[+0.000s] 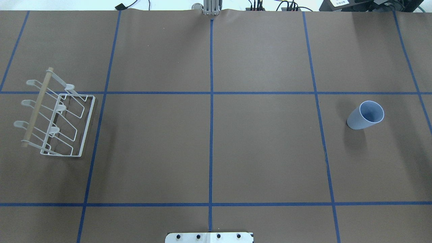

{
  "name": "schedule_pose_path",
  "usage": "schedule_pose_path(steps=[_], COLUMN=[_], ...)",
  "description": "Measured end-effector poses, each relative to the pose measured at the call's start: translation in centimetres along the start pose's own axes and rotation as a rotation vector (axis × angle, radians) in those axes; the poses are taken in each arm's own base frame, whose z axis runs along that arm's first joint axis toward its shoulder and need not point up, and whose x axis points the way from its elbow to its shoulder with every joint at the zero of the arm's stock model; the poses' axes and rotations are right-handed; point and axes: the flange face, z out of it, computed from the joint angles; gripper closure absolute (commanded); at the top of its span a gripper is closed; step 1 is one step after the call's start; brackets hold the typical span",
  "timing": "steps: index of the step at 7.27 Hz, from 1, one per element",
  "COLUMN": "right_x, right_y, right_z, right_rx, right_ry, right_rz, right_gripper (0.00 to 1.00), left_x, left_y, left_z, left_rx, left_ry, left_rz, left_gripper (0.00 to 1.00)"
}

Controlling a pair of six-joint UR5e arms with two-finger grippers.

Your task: Hang cup on cup holder

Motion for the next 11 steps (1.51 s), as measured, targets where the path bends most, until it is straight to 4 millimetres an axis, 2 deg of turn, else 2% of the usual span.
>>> schedule_pose_path(steps=[2, 4, 5, 6, 7, 8, 10, 11], right_x=[-2.2, -6.5, -8.8, -11.8, -14.8, -16.4, -15.5, -15.1], right_y=[-1.3, -3.4, -3.8, -3.9, -3.5, -2.2, 0.9, 1.4], right_z=[-2.2, -5.1, -5.4, -4.6, -2.9, -0.7, 3.2, 4.3], right_rx=[0.044, 0.106, 0.122, 0.124, 0.124, 0.126, 0.108, 0.091], right_ry=[0.002, -0.015, -0.038, -0.066, -0.09, -0.112, -0.139, -0.143], right_rz=[-0.041, -0.113, -0.137, -0.146, -0.16, -0.192, -0.229, -0.226], right_gripper=[0.0, 0.0, 0.0, 0.0, 0.0, 0.0, 0.0, 0.0], left_x=[1.6, 2.5, 2.8, 3.0, 3.0, 2.8, 2.4, 2.3], left_y=[0.3, 0.3, 0.1, -0.1, -0.2, 0.0, 0.2, 0.2], left_z=[-1.8, -2.6, -2.9, -3.2, -3.2, -2.8, -2.0, -1.8], left_rx=[0.036, 0.056, 0.062, 0.071, 0.079, 0.078, 0.064, 0.061], left_ry=[0.005, 0.007, 0.008, 0.009, 0.009, 0.015, 0.051, 0.063], left_rz=[0.033, 0.051, 0.058, 0.074, 0.092, 0.094, 0.081, 0.078], left_gripper=[0.01, 0.01, 0.01, 0.01, 0.01, 0.01, 0.01, 0.01])
